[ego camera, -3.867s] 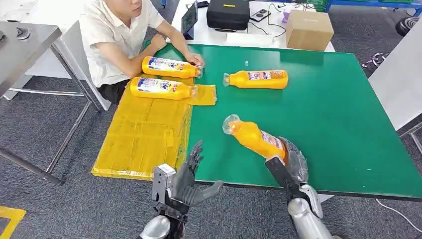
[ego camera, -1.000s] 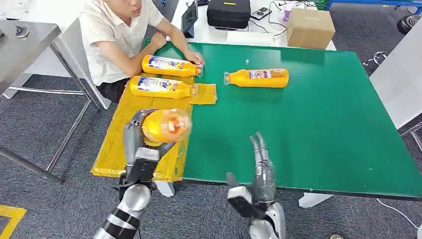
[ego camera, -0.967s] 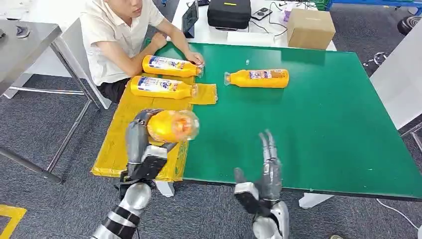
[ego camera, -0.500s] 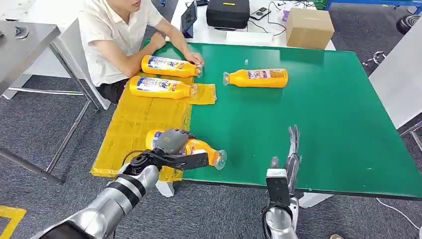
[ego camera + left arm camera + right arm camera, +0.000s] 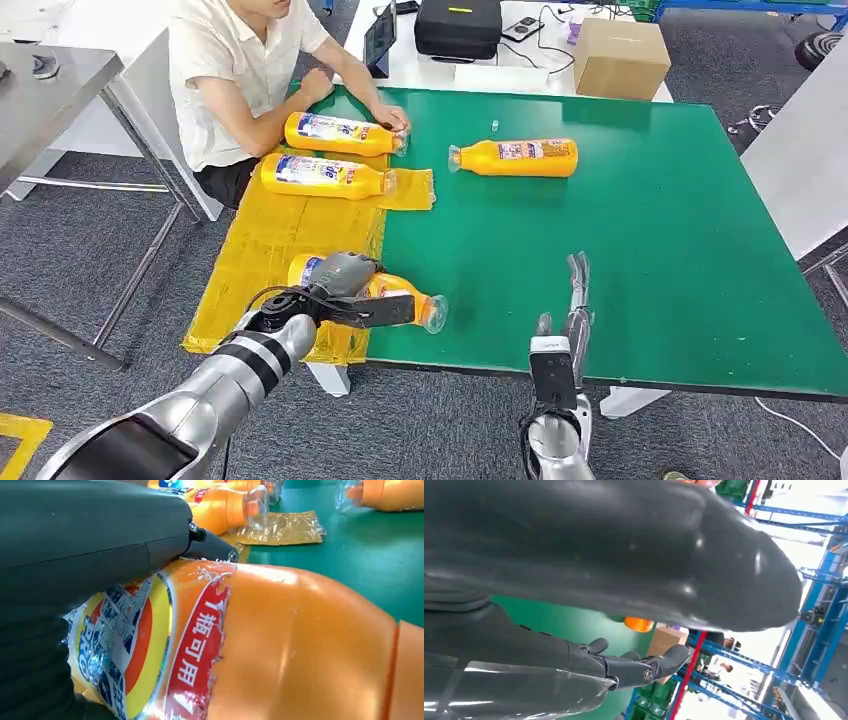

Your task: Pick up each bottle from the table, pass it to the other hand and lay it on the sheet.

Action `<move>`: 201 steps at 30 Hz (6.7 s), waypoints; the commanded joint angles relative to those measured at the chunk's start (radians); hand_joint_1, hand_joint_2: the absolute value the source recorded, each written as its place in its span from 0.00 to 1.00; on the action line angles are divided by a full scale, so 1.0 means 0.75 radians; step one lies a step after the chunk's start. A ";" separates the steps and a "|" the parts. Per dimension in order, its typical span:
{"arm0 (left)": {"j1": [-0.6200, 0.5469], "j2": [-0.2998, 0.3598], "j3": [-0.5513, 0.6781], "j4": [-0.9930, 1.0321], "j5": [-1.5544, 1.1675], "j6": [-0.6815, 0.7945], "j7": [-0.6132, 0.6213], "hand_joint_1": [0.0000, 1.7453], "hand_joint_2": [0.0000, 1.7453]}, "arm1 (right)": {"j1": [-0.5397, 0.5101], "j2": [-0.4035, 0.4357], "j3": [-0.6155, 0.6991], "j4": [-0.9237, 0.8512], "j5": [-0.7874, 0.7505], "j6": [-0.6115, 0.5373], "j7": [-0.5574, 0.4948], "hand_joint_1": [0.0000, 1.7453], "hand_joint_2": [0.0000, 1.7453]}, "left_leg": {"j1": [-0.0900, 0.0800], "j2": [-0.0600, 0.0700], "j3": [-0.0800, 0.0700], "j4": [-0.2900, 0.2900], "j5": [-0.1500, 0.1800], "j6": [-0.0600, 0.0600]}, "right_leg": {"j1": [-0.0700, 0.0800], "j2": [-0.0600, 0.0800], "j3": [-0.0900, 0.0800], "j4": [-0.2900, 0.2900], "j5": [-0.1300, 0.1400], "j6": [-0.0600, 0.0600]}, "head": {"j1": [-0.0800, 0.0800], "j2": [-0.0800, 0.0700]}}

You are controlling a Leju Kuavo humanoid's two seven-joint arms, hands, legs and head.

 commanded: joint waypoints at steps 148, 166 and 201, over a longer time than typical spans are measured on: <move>0.865 -0.079 -0.075 -0.860 1.652 0.418 -0.476 0.00 1.00 | -0.044 -0.291 -0.009 -0.129 -0.145 0.735 0.374 0.94 1.00 | 0.001 0.012 0.016 -0.003 -0.010 0.004 | 0.002 0.010 0.017 -0.011 -0.001 0.001 | 0.001 0.000; 0.731 -0.092 -0.201 -0.877 1.850 0.148 -0.323 0.00 1.00 | -0.237 -0.310 0.451 0.141 -0.022 0.825 0.378 0.98 1.00 | 0.001 0.011 0.003 0.000 -0.009 0.004 | 0.002 0.011 0.005 -0.008 0.001 0.001 | 0.001 0.000; 0.655 -0.117 -0.063 -0.934 1.966 0.199 -0.336 1.00 1.00 | -0.236 -0.256 0.658 0.219 0.064 0.705 0.340 0.00 1.00 | 0.002 0.006 0.002 0.000 -0.008 0.004 | 0.002 0.005 0.004 -0.009 -0.001 0.001 | 0.001 0.000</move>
